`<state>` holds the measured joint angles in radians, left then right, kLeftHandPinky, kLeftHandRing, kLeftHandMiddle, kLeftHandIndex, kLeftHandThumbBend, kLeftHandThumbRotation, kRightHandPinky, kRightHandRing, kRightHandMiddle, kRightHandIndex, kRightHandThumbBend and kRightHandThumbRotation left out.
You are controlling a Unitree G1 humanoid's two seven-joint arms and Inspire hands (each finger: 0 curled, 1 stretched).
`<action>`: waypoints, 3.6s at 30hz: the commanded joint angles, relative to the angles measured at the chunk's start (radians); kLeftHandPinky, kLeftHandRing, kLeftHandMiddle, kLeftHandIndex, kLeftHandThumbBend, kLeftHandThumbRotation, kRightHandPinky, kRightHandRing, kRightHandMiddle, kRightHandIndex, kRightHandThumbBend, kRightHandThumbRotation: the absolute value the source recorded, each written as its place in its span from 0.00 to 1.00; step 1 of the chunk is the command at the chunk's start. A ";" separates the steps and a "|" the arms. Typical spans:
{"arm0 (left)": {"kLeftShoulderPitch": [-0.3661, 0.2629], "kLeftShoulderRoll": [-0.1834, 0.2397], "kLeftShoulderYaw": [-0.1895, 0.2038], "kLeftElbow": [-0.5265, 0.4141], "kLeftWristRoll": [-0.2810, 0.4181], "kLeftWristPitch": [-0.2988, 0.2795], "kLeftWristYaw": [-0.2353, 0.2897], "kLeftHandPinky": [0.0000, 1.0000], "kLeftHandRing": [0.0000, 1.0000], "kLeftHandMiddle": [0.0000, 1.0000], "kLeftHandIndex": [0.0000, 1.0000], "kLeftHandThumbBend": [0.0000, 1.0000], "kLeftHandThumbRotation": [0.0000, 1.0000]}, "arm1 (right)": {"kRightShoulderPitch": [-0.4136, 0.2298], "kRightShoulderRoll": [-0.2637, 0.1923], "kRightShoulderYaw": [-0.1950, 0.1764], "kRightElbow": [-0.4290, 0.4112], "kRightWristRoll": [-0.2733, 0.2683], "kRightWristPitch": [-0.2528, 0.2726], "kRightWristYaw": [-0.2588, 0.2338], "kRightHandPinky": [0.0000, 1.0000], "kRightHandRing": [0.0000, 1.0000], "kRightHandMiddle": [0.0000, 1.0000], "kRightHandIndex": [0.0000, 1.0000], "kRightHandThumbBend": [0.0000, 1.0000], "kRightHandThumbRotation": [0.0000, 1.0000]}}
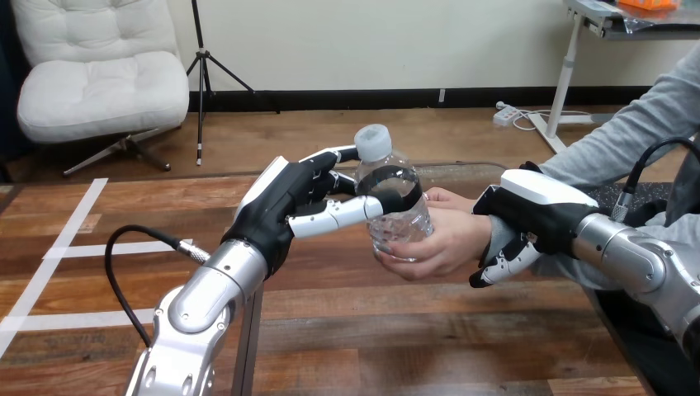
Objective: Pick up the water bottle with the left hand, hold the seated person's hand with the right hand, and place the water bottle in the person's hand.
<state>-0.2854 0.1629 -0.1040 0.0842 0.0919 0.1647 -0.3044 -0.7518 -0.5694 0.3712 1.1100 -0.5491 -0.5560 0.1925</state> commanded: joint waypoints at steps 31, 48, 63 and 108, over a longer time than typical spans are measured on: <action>-0.032 -0.038 0.007 0.022 -0.024 -0.085 0.045 1.00 1.00 1.00 1.00 1.00 1.00 | -0.043 0.004 -0.025 -0.037 0.026 -0.024 -0.018 0.23 0.27 0.31 0.31 0.72 0.00; -0.031 -0.049 0.014 0.054 -0.028 -0.134 0.064 1.00 1.00 1.00 1.00 1.00 1.00 | -0.044 0.001 -0.021 -0.045 0.022 -0.009 -0.004 0.27 0.31 0.37 0.38 0.73 0.03; -0.026 -0.051 0.013 0.042 -0.029 -0.129 0.066 1.00 1.00 1.00 1.00 1.00 1.00 | -0.046 -0.011 0.002 -0.079 -0.020 0.019 0.002 0.57 0.64 0.67 0.68 0.86 0.39; -0.015 -0.046 0.013 0.022 -0.025 -0.118 0.074 1.00 1.00 1.00 0.99 1.00 1.00 | -0.034 -0.006 -0.016 -0.091 0.001 0.039 0.029 0.78 0.86 0.88 0.88 1.00 0.77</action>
<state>-0.2756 0.1152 -0.1026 0.1288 0.0764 0.0567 -0.2406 -0.7518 -0.5694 0.3810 1.0548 -0.5731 -0.5160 0.2260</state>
